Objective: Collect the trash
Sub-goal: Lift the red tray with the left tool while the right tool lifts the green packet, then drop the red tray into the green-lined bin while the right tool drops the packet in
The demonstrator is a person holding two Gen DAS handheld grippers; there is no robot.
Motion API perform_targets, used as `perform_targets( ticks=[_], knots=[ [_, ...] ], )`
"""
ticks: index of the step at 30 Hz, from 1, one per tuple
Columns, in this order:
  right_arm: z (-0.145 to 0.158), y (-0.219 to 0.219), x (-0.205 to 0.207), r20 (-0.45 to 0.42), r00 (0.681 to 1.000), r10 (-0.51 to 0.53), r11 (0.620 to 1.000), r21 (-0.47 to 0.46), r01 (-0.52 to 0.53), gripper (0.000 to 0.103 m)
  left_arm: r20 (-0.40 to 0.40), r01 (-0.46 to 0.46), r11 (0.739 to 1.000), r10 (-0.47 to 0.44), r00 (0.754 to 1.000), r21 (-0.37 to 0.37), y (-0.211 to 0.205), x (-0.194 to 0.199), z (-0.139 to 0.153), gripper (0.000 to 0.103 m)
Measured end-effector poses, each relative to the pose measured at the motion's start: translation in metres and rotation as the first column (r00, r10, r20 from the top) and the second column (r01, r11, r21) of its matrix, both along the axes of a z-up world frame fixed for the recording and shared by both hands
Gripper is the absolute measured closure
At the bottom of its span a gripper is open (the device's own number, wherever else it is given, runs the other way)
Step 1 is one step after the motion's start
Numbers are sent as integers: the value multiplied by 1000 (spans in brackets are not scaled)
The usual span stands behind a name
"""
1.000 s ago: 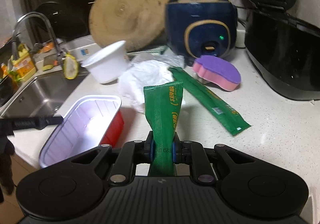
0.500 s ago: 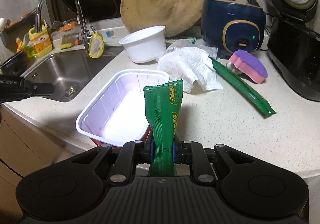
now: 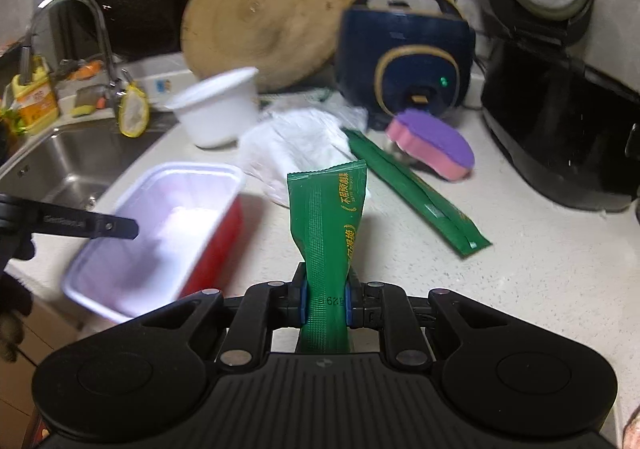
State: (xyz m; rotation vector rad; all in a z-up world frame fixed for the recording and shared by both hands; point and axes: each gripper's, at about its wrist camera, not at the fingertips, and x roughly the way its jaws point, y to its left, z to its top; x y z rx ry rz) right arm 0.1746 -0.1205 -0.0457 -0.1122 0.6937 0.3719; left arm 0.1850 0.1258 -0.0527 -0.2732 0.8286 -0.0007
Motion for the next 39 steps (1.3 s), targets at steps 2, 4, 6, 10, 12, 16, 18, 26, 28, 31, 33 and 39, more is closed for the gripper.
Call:
perform_targets(
  ticks=[2,4,6,10,12,16,18,26,28,31,33,39],
  knots=[
    [-8,-2,10,-17,1000,-13,1000,-7,13,87,-29,32,999,-32,999,-10,-3,7,-6,82],
    [-15,-5,20,-36,999,-33,999,-8,33,87,-21,57,998,-57,998,-13,-6,9,-9,85],
    [-17,-8,26,-47,998,-40,999,3,40,87,-26,57,998,-58,998,-33,-6,11,-11,88],
    [-14,-9,30,-40,998,-48,998,27,49,87,-15,0,996,-2,1000,-85,0,8,-10,90],
    [-9,-11,26,-28,999,-40,998,49,41,87,18,-10,996,12,1000,-86,0,3,-4,90],
    [4,-11,10,-8,1000,-16,996,84,17,87,98,12,994,-2,995,-105,4,-20,13,90],
    [9,-9,0,-2,1000,-3,995,98,3,87,128,20,996,-8,992,-92,7,-37,21,91],
    [21,22,-56,12,997,79,992,94,-79,87,175,23,994,-4,985,-107,30,-116,25,92],
    [21,30,-73,12,996,93,992,90,-94,87,175,33,994,-14,984,-106,35,-136,23,92],
    [18,41,-99,7,994,111,990,88,-111,87,173,49,993,-30,984,-106,42,-166,18,92],
    [13,48,-116,-9,992,123,989,83,-122,87,166,72,990,-52,985,-118,46,-184,12,92],
    [-10,68,-165,-89,980,178,984,38,-175,87,29,139,979,-136,990,-148,53,-222,-35,91]
  ],
)
